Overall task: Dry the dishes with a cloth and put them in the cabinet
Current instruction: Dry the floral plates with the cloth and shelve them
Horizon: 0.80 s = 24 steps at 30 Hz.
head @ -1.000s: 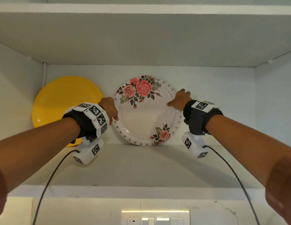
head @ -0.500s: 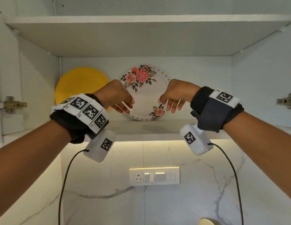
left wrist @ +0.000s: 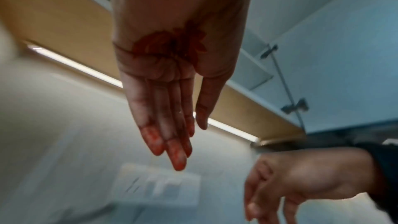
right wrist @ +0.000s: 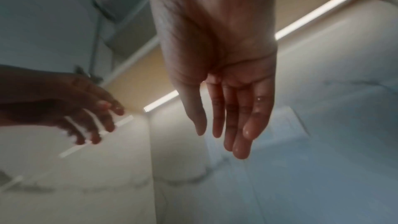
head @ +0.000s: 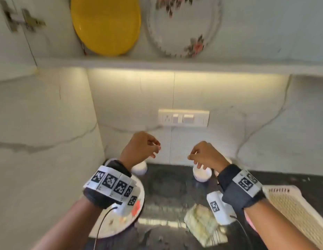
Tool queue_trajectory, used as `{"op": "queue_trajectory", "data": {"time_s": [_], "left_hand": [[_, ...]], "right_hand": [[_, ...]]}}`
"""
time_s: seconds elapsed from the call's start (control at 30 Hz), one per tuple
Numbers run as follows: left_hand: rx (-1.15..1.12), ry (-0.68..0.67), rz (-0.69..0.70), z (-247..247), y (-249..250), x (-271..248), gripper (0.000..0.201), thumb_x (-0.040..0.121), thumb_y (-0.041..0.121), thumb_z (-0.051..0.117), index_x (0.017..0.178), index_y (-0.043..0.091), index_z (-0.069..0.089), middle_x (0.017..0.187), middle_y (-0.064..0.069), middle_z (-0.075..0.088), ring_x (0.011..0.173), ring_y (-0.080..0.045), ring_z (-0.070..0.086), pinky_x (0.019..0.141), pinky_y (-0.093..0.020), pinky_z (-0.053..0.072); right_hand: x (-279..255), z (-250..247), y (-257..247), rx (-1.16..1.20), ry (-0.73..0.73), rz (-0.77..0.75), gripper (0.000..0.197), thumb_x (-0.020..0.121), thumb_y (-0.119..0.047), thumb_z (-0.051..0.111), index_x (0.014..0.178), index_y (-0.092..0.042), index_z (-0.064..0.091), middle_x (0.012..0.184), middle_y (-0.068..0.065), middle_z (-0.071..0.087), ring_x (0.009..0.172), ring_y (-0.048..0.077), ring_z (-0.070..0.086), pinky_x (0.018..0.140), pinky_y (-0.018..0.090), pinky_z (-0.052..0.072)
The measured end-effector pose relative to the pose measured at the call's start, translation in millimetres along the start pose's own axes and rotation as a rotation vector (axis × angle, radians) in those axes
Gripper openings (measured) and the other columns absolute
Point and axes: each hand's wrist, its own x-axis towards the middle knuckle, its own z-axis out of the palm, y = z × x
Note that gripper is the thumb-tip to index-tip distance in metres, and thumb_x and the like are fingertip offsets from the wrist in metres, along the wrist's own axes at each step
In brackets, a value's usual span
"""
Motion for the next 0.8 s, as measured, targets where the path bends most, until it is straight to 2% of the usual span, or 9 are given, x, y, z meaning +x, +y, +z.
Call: {"op": "queue_trajectory", "data": {"time_s": [0.13,0.2,0.27,0.33,0.4,0.53,0.63,0.73,0.8], "left_hand": [[-0.200,-0.230,-0.322,43.6,-128.5,-48.2,0.020,0.078,0.032,0.059,0.081,0.016,0.070,0.058,0.019,0.056,0.037,-0.020,0.047,0.043,-0.039,0.048],[0.042,-0.140,-0.574,59.8,-188.9,-70.1,0.018,0.080,0.018,0.062,0.071,0.005,0.071,0.057,0.004,0.061,0.049,-0.024,0.057,0.055,-0.042,0.050],[0.048,-0.048,-0.840,71.1,-248.8,-93.3,0.017,0.077,0.007,0.061,0.070,-0.007,0.067,0.064,-0.022,0.064,0.063,-0.032,0.065,0.059,-0.037,0.051],[-0.023,0.022,-1.072,77.5,-291.6,-116.4,0.020,0.074,0.011,0.062,0.079,-0.008,0.067,0.073,-0.026,0.067,0.078,-0.040,0.068,0.064,-0.034,0.049],[-0.076,0.141,-1.230,75.2,-318.8,-132.4,0.032,0.076,0.019,0.066,0.091,-0.009,0.067,0.090,-0.030,0.067,0.088,-0.042,0.066,0.074,-0.036,0.053],[-0.400,0.386,-1.347,70.5,-342.8,-135.8,0.040,0.085,0.014,0.064,0.109,-0.017,0.057,0.103,-0.036,0.061,0.064,-0.036,0.057,0.056,-0.042,0.052],[-0.645,0.505,-1.330,66.9,-345.0,-123.2,0.029,0.092,0.006,0.054,0.117,-0.008,0.049,0.126,-0.026,0.053,0.113,-0.037,0.054,0.086,-0.042,0.047],[-0.742,0.576,-1.297,65.3,-349.8,-110.3,0.020,0.091,0.006,0.056,0.107,-0.004,0.053,0.129,-0.023,0.052,0.116,-0.033,0.052,0.088,-0.042,0.048],[-0.763,0.599,-1.278,66.2,-355.7,-107.8,0.028,0.089,0.005,0.058,0.116,-0.004,0.052,0.129,-0.024,0.052,0.116,-0.036,0.053,0.092,-0.045,0.048]], "right_hand": [[-2.8,88.0,104.7,-0.169,-0.220,0.148,0.010,0.082,-0.013,0.065,0.076,-0.005,0.062,0.078,0.013,0.060,0.082,0.029,0.062,0.062,0.025,0.042],[-7.0,124.4,151.6,-0.268,-0.327,0.216,0.008,0.082,-0.014,0.064,0.086,-0.007,0.065,0.098,0.017,0.063,0.103,0.031,0.061,0.075,0.028,0.043],[-13.2,150.6,187.6,-0.337,-0.378,0.246,0.039,0.083,-0.016,0.064,0.121,-0.007,0.059,0.127,0.014,0.057,0.121,0.028,0.052,0.095,0.030,0.041],[-21.0,163.4,208.6,-0.382,-0.352,0.327,0.067,0.082,-0.024,0.068,0.141,-0.015,0.037,0.142,0.013,0.043,0.130,0.030,0.041,0.104,0.031,0.036],[-20.2,173.6,225.2,-0.352,-0.287,0.451,0.085,0.076,-0.032,0.075,0.144,-0.019,0.027,0.144,0.020,0.035,0.131,0.037,0.037,0.105,0.040,0.035],[-9.0,185.0,240.0,-0.303,-0.270,0.602,0.110,0.070,-0.037,0.080,0.149,-0.012,0.008,0.150,0.025,0.018,0.138,0.040,0.023,0.110,0.044,0.029],[2.6,189.4,241.8,-0.269,-0.256,0.663,0.118,0.066,-0.032,0.083,0.149,-0.010,0.002,0.152,0.023,0.015,0.139,0.041,0.018,0.110,0.044,0.025],[12.6,192.5,245.3,-0.137,-0.252,0.729,0.109,0.062,-0.020,0.087,0.145,-0.001,0.018,0.149,0.021,0.028,0.137,0.037,0.025,0.108,0.041,0.029],[16.1,192.3,244.9,-0.056,-0.270,0.783,0.104,0.053,-0.015,0.091,0.137,0.005,0.033,0.142,0.021,0.041,0.129,0.035,0.040,0.104,0.039,0.036]]}}
